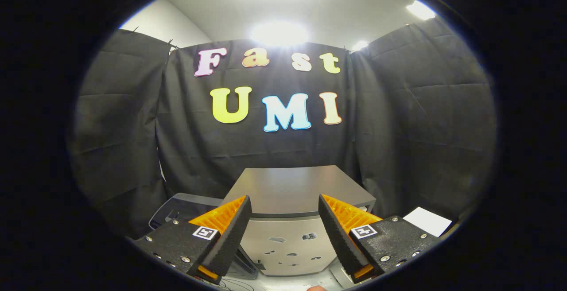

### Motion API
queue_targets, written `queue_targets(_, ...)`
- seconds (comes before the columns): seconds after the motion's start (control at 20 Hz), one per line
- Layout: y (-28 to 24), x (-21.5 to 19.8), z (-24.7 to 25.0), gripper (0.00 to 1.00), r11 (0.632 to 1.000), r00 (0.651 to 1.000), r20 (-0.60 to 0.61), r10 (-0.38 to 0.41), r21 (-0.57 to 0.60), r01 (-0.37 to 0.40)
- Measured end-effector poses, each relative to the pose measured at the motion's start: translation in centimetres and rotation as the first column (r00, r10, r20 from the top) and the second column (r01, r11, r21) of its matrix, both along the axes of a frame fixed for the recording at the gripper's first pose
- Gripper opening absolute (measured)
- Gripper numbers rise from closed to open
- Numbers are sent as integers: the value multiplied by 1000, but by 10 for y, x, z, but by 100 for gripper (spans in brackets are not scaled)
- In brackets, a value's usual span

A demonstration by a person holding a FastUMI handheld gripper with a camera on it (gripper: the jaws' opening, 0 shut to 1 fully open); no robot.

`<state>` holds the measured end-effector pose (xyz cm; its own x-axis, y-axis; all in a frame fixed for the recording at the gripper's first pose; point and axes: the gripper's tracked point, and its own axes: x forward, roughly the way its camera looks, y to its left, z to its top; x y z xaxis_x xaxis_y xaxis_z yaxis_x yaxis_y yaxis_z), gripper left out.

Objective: Put the clothes into the washing machine and then close the washing machine lid.

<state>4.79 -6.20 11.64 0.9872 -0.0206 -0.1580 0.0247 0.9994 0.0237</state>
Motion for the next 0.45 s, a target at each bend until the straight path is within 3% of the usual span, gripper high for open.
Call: queue_targets(0.45,-27,-28,15,94,1000,999,34,-9,4,9)
